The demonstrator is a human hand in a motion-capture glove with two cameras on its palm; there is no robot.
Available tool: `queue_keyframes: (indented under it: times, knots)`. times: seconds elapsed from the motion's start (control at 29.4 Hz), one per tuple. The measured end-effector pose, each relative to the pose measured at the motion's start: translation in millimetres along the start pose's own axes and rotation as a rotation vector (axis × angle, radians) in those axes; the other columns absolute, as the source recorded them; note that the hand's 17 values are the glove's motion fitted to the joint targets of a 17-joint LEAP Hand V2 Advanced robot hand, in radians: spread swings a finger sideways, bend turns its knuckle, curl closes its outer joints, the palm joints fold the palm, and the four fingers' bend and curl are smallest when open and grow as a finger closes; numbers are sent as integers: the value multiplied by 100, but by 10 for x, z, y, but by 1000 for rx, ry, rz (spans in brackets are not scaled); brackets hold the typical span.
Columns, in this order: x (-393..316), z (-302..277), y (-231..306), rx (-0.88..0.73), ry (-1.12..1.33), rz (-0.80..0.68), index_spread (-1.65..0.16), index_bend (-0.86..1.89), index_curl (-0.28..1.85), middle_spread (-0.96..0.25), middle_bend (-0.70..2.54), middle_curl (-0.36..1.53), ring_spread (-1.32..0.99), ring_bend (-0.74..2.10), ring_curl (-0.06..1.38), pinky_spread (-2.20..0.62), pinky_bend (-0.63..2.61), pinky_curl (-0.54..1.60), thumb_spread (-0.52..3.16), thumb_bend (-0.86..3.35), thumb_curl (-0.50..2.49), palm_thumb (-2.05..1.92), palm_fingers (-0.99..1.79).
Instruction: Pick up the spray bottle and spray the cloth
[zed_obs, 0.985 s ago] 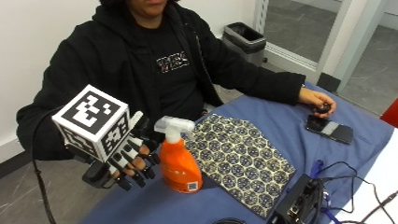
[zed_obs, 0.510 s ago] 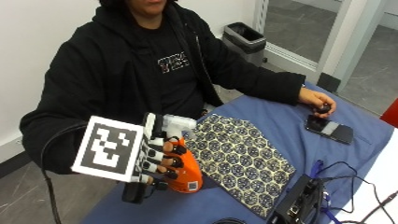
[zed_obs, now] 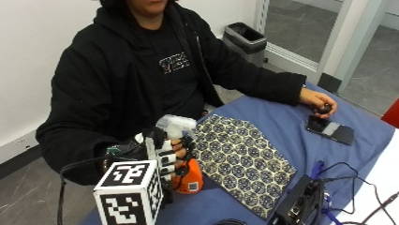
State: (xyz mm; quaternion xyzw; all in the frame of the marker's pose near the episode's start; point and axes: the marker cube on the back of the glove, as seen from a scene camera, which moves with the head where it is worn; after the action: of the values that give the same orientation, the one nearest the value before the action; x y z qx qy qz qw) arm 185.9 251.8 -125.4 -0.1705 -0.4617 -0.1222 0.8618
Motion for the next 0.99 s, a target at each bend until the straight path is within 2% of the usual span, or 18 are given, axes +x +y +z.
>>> queue_keyframes:
  times: [0.24, 0.41, 0.54, 0.78, 0.99]
  knots:
    - [-30, 212, -125, 166, -255, -104, -27, 19, 32, -7, 34, 41, -12, 42, 36, 12, 13, 27, 110, 2, 39, 94, 91]
    - [-17, 350, -253, 363, -286, -127, -25, 18, 35, -10, 46, 46, -15, 44, 37, 6, 10, 24, 105, 2, 42, 99, 110]
    - [27, 408, -510, 512, -259, -130, -25, 13, 35, -12, 46, 48, -18, 58, 43, -12, 33, 32, 99, -1, 44, 99, 134]
    - [12, 345, -353, 462, -217, -94, -26, 21, 40, -17, 58, 54, -20, 69, 48, -23, 44, 38, 100, -1, 46, 100, 143]
    - [52, 377, -542, 530, -224, -137, -26, 25, 44, -18, 63, 57, -21, 73, 51, -27, 48, 41, 105, -1, 47, 100, 141]
